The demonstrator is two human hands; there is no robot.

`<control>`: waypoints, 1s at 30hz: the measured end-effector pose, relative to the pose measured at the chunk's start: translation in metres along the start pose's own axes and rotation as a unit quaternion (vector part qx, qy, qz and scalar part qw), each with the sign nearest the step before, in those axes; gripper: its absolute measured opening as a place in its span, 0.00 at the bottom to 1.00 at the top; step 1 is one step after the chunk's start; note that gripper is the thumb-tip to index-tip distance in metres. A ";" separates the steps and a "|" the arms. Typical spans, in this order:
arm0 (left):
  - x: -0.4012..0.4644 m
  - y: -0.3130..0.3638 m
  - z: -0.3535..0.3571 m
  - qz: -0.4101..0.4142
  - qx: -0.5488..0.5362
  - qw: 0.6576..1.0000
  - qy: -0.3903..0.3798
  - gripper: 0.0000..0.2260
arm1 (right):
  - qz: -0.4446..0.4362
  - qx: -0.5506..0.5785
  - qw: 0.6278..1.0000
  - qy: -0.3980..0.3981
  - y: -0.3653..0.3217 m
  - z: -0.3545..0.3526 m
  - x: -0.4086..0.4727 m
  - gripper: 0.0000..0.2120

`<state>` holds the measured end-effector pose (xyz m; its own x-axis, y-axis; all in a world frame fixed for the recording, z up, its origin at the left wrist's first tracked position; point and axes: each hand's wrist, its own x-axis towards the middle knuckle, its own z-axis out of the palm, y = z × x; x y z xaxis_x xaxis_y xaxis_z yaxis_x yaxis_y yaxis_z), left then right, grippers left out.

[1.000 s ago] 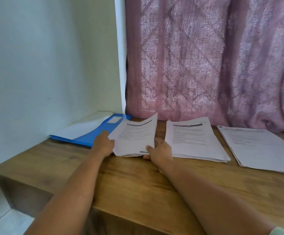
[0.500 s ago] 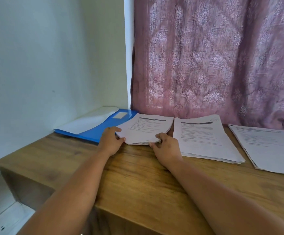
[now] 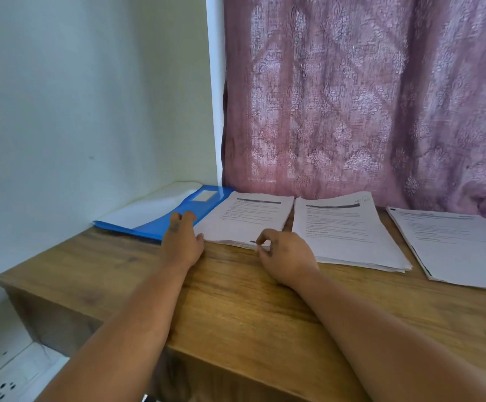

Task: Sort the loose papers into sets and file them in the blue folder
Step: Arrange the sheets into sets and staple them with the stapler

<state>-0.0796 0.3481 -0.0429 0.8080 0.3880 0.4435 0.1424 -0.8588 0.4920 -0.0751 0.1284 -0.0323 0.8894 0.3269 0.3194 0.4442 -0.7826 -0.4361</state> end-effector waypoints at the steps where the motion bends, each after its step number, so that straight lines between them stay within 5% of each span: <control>1: -0.003 0.002 -0.001 0.013 -0.003 1.000 0.002 0.20 | 0.001 0.005 1.000 0.019 0.003 -0.007 -0.003 0.07; 7: -0.032 0.056 0.004 0.139 -0.048 0.988 -0.038 0.18 | 0.063 -0.017 0.985 0.157 0.082 -0.067 -0.012 0.07; 13: -0.040 0.148 0.038 0.154 -0.095 0.974 -0.134 0.19 | 0.220 -0.176 0.959 -0.007 0.169 -0.081 -0.015 0.28; 17: -0.025 0.190 0.078 0.056 0.001 0.964 -0.260 0.33 | 0.219 -0.163 0.962 -0.021 0.168 -0.078 -0.015 0.29; 20: -0.014 0.203 0.092 0.021 0.067 0.960 -0.270 0.37 | 0.201 -0.172 0.964 -0.002 0.165 -0.084 -0.015 0.27; 23: -0.005 0.211 0.098 -0.009 -0.006 0.949 -0.314 0.32 | 0.207 -0.199 0.958 -0.011 0.160 -0.088 -0.014 0.24; 27: -0.006 0.200 0.099 -0.089 -0.138 0.951 -0.262 0.15 | 0.237 -0.146 0.960 -0.004 0.157 -0.090 -0.012 0.19; 30: -0.011 0.190 0.092 -0.153 -0.247 0.919 -0.268 0.18 | 0.267 -0.054 0.962 0.004 0.158 -0.092 -0.013 0.16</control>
<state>-0.0094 0.1502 -0.0234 0.9578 0.2514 -0.1391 0.2393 -0.4301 0.8705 -0.0262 -0.0486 -0.0278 0.9867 -0.1413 0.0803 -0.0906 -0.8883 -0.4503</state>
